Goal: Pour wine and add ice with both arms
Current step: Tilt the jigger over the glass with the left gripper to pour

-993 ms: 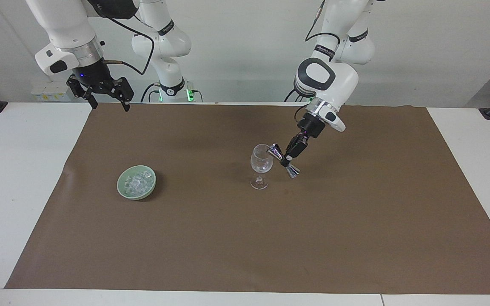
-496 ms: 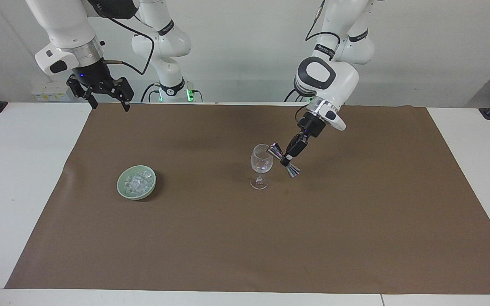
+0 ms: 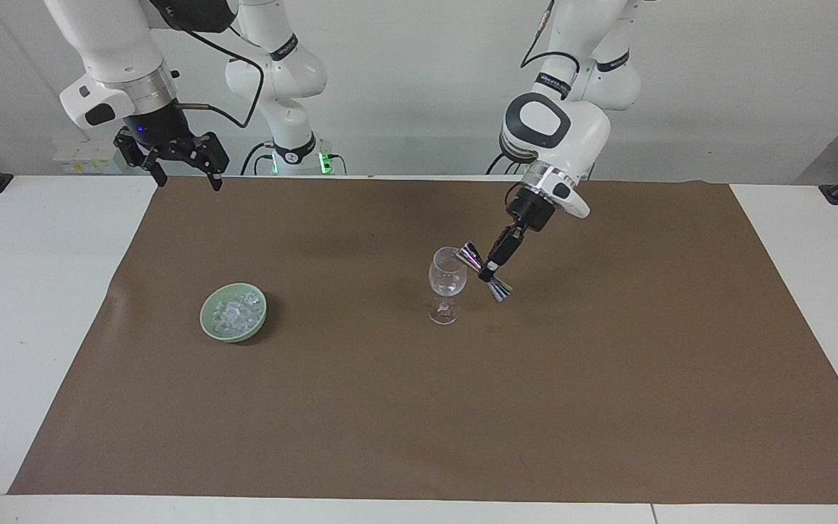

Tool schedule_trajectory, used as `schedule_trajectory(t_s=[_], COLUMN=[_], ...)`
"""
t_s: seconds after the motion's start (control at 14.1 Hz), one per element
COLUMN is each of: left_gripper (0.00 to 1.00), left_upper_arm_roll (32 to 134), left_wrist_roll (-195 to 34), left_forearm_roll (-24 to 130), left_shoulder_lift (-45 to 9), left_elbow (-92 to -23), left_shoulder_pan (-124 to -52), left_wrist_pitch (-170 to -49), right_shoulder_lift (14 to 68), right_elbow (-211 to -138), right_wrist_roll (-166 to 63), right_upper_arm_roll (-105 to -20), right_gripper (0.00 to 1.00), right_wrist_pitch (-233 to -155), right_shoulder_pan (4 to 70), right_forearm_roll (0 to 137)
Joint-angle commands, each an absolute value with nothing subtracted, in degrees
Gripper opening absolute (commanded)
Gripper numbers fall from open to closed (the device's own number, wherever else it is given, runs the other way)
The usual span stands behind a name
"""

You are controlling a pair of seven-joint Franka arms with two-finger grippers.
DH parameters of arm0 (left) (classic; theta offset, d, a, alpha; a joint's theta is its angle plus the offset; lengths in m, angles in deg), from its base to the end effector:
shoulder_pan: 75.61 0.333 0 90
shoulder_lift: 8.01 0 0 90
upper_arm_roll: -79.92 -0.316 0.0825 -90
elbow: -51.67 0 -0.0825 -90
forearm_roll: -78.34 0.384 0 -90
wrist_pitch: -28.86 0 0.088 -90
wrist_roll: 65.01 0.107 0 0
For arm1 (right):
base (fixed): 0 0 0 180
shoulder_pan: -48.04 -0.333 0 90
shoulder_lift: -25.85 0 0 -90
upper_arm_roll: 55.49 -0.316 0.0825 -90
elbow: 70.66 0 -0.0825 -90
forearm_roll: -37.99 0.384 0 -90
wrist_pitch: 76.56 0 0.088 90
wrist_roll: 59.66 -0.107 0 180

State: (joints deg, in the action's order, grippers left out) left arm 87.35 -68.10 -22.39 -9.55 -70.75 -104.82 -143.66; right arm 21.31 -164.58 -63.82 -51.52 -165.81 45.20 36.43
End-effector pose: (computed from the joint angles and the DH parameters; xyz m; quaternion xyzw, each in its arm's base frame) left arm 0.4808 -0.2674 0.4235 0.7451 0.4597 0.1076 0.4710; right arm 0.5279 -0.0149 0.6339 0.9989 -0.0462 -0.0009 0.0109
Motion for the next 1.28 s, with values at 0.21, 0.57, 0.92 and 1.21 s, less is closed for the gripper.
schedule_trajectory(t_s=[0.21,0.57,0.92,1.21], left_gripper=[0.00,0.00,0.00,0.00], left_upper_arm_roll=[86.5,86.5,86.5,86.5], left_wrist_roll=[-65.1,-63.5,-62.1,-61.8], left_forearm_roll=[-22.6,-20.7,-18.9,-17.4], left_shoulder_lift=[-9.4,-9.3,-9.4,-9.6], left_elbow=[-69.9,-69.8,-69.4,-69.0], left_shoulder_pan=[-106.7,-107.1,-107.1,-107.1], left_wrist_pitch=[-146.6,-146.7,-147.2,-147.2], right_shoulder_lift=[20.0,20.0,20.0,20.0], right_elbow=[-166.1,-166.1,-166.1,-166.1], right_wrist_roll=[-64.1,-64.1,-64.1,-64.1], right_upper_arm_roll=[-51.8,-51.8,-51.8,-51.8], right_gripper=[1.00,1.00,1.00,1.00], right_wrist_pitch=[-166.5,-166.5,-166.5,-166.5], right_shoulder_pan=[45.5,45.5,45.5,45.5], right_forearm_roll=[37.1,37.1,37.1,37.1])
